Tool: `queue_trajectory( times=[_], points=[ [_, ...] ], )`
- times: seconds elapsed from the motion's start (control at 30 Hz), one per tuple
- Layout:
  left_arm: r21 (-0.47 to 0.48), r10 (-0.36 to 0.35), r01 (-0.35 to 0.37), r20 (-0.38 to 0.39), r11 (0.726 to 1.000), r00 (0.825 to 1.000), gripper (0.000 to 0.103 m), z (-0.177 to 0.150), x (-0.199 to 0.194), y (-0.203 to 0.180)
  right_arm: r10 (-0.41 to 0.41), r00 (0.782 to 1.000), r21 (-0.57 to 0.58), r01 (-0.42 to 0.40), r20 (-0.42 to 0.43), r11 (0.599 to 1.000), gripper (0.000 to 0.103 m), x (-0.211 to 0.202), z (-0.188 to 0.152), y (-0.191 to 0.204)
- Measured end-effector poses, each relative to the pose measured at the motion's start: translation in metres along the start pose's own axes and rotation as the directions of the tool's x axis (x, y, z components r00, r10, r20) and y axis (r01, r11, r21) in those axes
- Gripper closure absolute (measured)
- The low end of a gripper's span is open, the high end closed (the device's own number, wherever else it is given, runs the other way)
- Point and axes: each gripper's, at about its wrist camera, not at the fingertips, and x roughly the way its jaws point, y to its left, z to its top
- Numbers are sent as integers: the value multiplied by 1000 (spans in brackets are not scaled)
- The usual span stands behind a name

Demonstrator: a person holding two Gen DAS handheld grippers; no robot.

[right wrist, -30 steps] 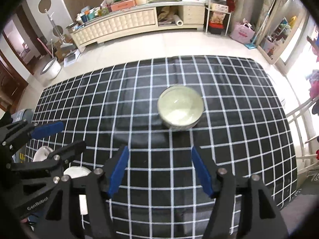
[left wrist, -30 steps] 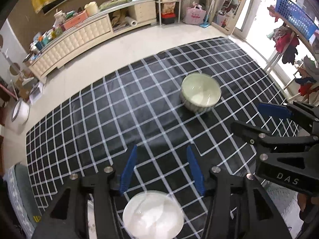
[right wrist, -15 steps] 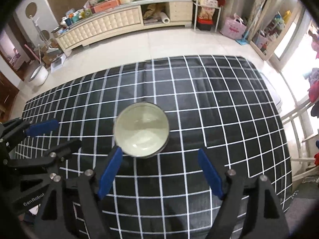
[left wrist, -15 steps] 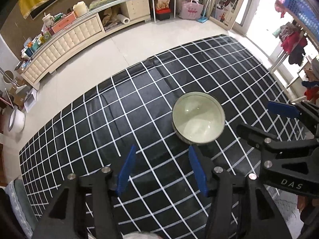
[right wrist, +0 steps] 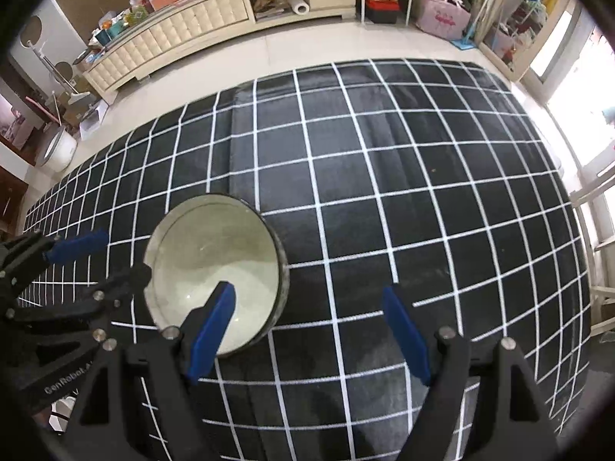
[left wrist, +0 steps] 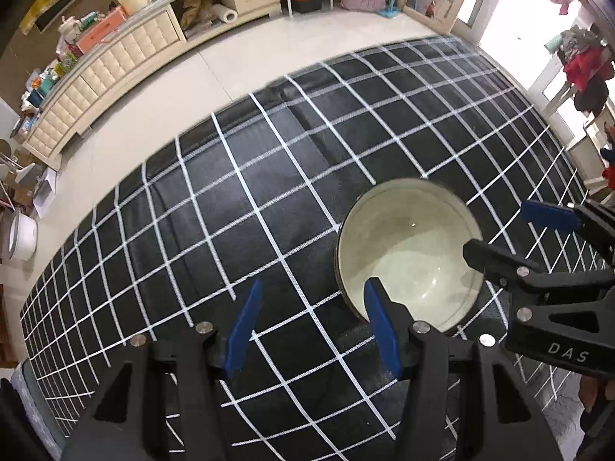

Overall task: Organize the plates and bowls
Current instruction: 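Reach both grippers to the floral-pattern bowl and grasp its rim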

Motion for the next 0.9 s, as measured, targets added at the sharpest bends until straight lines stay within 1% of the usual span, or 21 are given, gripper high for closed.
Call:
queue_trajectory(
  times=[0.1, 0.13, 0.2, 0.23, 0.27, 0.33, 0.37, 0.43, 0.5, 0.57, 0.63, 0.7, 0.77, 0.9],
  points=[
    [-8, -16, 16, -18, 1000, 1000, 55, 1, 10, 2, 3, 1000, 4, -3, -6, 1000, 21, 7, 1, 1],
    [-5, -33, 32, -19, 999, 999, 59, 1, 12, 2, 0, 1000, -2, 0, -2, 1000, 22, 8, 2, 2],
    [-2, -59, 59, -21, 998, 998, 66, 2, 15, 1, 3, 1000, -9, -4, -4, 1000, 29, 11, 2, 2],
    [1, -73, 73, -24, 997, 997, 73, 3, 16, -1, 8, 1000, -9, -8, -15, 1000, 37, 15, 1, 2],
    [8, -79, 79, -27, 997, 997, 78, 3, 17, -4, 11, 1000, -4, -11, -27, 1000, 41, 17, 2, 1],
    [25, -74, 75, -32, 997, 997, 84, 5, 21, -9, 12, 999, 3, -12, -44, 1000, 56, 22, 1, -1],
    [34, -70, 71, -33, 997, 997, 87, 5, 22, -11, 27, 999, 9, -27, -45, 1000, 59, 23, 1, -2],
    [52, -62, 64, -37, 997, 997, 90, 6, 25, -16, 62, 996, 22, -61, -57, 998, 66, 23, 1, -3],
    [63, -49, 51, -34, 997, 998, 90, 6, 27, -19, 75, 995, 20, -74, -59, 997, 74, 22, 1, 0],
    [63, -50, 52, -32, 997, 998, 90, 8, 29, -19, 94, 994, 19, -93, -59, 996, 87, 21, 0, 4],
    [68, -46, 48, -27, 997, 999, 90, 7, 29, -21, 66, 996, 4, -66, -58, 998, 87, 19, -1, 9],
    [88, -26, 28, -22, 996, 999, 90, 5, 28, -25, 52, 997, -14, -53, -55, 998, 88, 17, -1, 13],
    [98, -18, 20, -21, 995, 1000, 91, 1, 25, -26, 56, 997, -12, -57, -50, 998, 89, 13, -2, 11],
    [69, -46, 47, -14, 997, 999, 91, -5, 12, -20, 80, 996, 5, -80, -39, 997, 90, -2, -6, 11]
  ],
)
